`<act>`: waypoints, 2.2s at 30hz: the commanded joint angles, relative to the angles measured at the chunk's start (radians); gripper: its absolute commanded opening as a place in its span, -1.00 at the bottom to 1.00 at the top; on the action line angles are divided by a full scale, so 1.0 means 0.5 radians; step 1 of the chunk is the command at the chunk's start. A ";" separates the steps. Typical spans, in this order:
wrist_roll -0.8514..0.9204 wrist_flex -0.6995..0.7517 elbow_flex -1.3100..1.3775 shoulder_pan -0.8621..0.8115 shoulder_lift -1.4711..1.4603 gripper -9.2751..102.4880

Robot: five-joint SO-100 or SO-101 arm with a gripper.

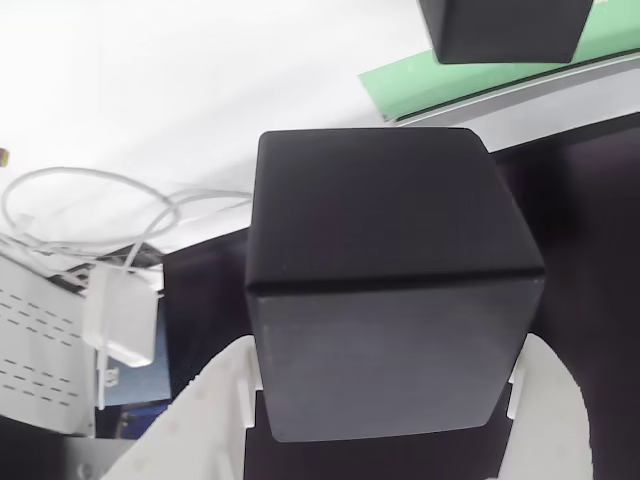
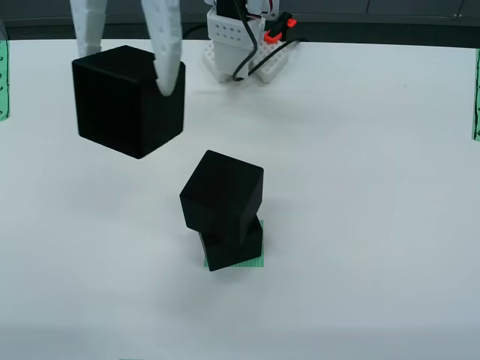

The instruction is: Stack 3 Blocks on the chosen place.

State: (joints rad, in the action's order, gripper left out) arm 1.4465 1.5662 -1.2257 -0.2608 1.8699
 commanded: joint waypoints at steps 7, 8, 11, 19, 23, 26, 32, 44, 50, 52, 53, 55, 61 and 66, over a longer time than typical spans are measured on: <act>-0.018 -0.018 -0.276 0.163 0.058 -0.49; -0.018 -0.025 -0.307 0.172 0.049 -0.49; -0.031 -0.031 -0.341 0.215 0.025 -0.49; -0.114 -0.080 -0.331 0.301 0.003 -0.47; -0.135 -0.147 -0.331 0.301 -0.012 -0.40; -0.135 -0.206 -0.328 0.279 -0.025 -0.32; -0.135 -0.264 -0.356 0.242 -0.028 0.01; -0.126 -0.304 -0.374 0.181 0.000 0.03; -0.120 -0.322 -0.383 0.147 0.064 0.03; -0.126 -0.325 -0.387 0.144 0.101 0.02; -0.126 -0.325 -0.393 0.138 0.129 0.02; -0.132 -0.319 -0.399 0.138 0.181 0.02; -0.135 -0.328 -0.460 0.095 0.445 0.01; -0.150 -0.374 -0.638 0.077 0.831 -0.34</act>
State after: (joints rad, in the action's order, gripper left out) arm 1.3852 1.4021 -1.5217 -0.2163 2.1737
